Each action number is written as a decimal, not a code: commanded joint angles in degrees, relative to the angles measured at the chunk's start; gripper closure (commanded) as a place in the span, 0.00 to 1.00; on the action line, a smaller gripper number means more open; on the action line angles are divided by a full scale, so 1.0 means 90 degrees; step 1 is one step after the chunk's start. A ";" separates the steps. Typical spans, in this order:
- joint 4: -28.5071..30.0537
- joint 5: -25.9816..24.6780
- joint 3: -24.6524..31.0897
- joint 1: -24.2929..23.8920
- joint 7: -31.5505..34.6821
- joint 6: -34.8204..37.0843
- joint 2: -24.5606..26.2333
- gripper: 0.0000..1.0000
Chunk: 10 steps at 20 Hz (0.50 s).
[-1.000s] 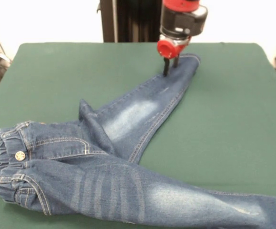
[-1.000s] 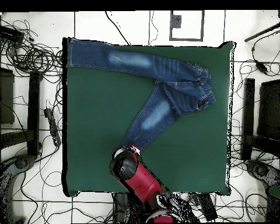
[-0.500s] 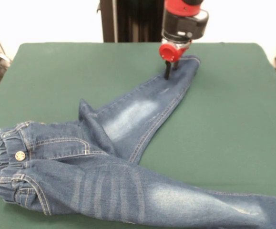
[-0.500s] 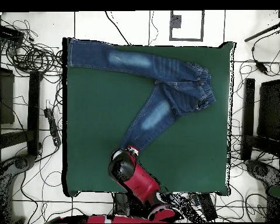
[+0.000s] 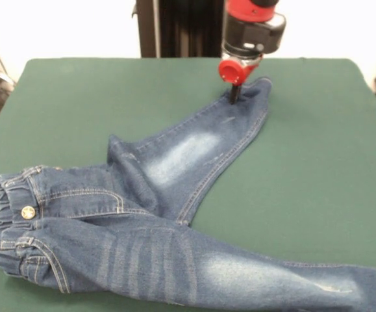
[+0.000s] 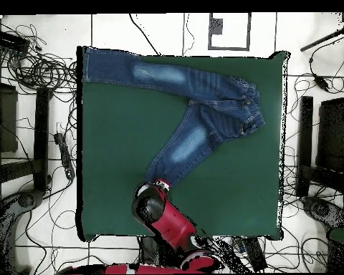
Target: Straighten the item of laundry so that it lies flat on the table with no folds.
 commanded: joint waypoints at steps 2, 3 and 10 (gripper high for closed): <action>-0.0454 0.0156 0.0957 0.0152 0.1393 -0.0392 0.1048 1.00; -0.0452 0.0171 0.0951 0.0159 0.1387 -0.0367 0.1040 1.00; -0.0375 0.0272 0.1137 0.0049 0.1666 -0.0315 0.0843 1.00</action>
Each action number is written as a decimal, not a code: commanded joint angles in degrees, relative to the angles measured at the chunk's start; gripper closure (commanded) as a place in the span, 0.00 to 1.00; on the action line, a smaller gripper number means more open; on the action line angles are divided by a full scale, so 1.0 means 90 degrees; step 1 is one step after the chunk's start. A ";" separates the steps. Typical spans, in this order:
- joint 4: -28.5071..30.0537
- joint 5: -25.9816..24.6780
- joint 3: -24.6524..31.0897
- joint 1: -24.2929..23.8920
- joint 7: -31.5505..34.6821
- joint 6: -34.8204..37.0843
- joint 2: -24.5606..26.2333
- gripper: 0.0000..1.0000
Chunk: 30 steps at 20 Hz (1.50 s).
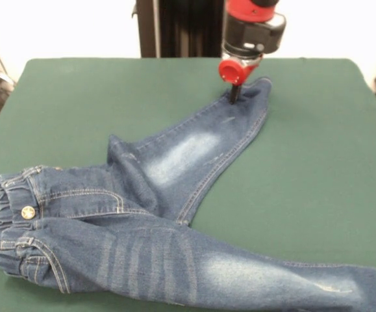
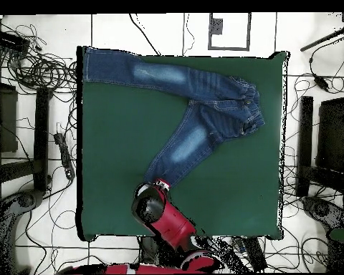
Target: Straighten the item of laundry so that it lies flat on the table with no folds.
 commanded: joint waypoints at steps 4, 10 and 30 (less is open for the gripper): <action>-0.0509 0.0746 0.1061 0.0266 0.1827 -0.0048 0.0722 1.00; -0.0862 0.1663 0.0750 0.0837 0.1815 0.0419 0.0683 1.00; -0.1156 0.2910 0.0671 0.1169 0.1359 0.0799 0.0455 1.00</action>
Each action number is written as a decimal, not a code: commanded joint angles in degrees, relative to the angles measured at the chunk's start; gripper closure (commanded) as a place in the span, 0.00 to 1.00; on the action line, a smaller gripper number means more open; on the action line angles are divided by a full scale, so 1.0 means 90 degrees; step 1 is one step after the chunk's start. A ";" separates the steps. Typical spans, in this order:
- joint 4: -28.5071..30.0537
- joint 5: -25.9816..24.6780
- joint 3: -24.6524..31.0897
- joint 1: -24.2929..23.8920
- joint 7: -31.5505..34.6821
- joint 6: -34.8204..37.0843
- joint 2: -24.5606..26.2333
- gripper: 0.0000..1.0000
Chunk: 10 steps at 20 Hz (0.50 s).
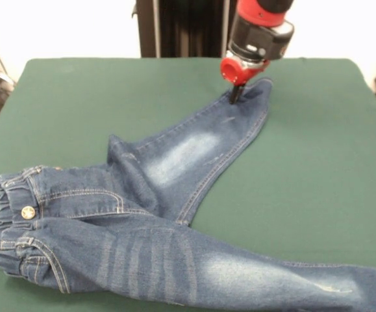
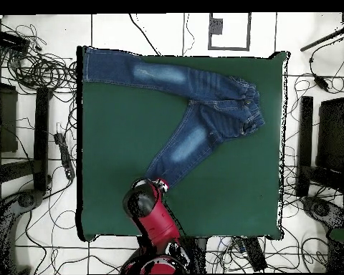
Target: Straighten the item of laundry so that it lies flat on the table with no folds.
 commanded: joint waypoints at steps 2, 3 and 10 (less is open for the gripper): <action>-0.1145 0.0606 0.0977 0.0096 0.1346 0.0772 0.0345 1.00; -0.1179 0.0678 0.0850 0.0212 0.1341 0.0927 0.0316 1.00; -0.1351 0.0776 0.0254 0.0674 0.1399 0.1543 0.0215 1.00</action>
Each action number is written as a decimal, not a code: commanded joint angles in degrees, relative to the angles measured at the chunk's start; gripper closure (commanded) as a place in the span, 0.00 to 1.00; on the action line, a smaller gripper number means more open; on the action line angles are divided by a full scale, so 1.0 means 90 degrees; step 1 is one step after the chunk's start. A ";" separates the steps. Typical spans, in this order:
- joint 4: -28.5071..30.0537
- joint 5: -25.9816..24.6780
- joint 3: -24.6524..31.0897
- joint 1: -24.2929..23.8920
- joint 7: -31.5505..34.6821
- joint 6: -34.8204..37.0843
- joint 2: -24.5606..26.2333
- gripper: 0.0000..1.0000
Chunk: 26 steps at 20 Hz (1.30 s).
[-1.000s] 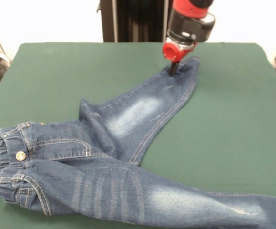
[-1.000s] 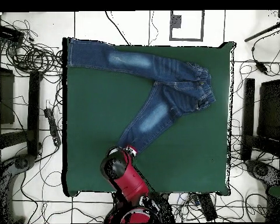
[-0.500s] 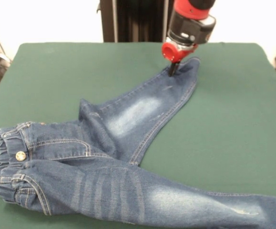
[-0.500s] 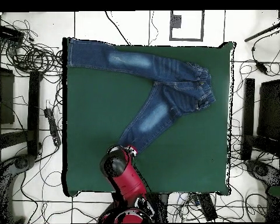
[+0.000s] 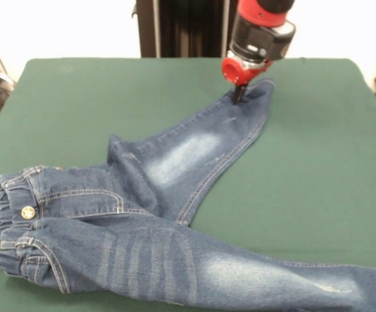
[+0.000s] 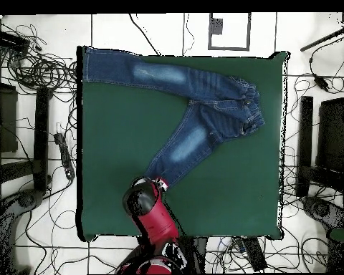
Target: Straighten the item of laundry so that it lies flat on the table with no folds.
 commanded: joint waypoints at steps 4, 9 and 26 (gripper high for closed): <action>-0.1293 0.0356 0.0127 0.0612 0.1482 0.1554 0.0140 1.00; -0.1414 0.0148 -0.0195 0.0764 0.1618 0.1937 0.0072 1.00; -0.2376 0.0370 -0.0499 0.1110 0.2258 0.2131 0.0559 1.00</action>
